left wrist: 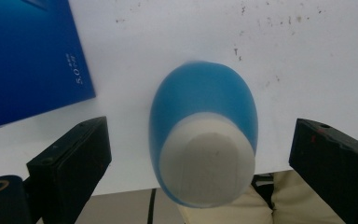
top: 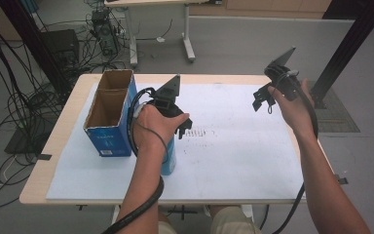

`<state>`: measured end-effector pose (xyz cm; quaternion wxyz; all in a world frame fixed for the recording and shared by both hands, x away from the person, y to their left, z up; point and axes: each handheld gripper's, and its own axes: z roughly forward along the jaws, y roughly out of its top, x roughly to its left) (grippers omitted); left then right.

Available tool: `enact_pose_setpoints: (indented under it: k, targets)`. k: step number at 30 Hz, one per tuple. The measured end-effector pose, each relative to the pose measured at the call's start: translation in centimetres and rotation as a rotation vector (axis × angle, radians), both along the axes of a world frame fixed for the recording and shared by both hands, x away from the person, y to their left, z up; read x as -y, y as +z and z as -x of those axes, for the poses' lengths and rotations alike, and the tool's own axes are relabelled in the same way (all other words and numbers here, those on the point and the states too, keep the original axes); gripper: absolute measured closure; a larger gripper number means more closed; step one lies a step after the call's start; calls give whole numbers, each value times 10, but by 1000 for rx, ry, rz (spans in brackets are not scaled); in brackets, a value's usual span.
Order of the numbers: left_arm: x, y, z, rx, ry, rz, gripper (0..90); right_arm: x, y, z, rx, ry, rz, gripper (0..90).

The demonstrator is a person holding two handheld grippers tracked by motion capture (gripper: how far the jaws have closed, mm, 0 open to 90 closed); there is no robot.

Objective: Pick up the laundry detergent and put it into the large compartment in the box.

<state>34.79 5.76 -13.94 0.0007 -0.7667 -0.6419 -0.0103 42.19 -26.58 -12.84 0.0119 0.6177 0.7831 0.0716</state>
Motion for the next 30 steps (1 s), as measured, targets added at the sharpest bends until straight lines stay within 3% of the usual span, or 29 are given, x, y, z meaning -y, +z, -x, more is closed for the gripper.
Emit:
enact_pose_setpoints:
  k: [30]
  targets:
    - [7, -23, -2, -7, 6, -21, 55, 4, -9, -5, -16, -1, -2, 58]
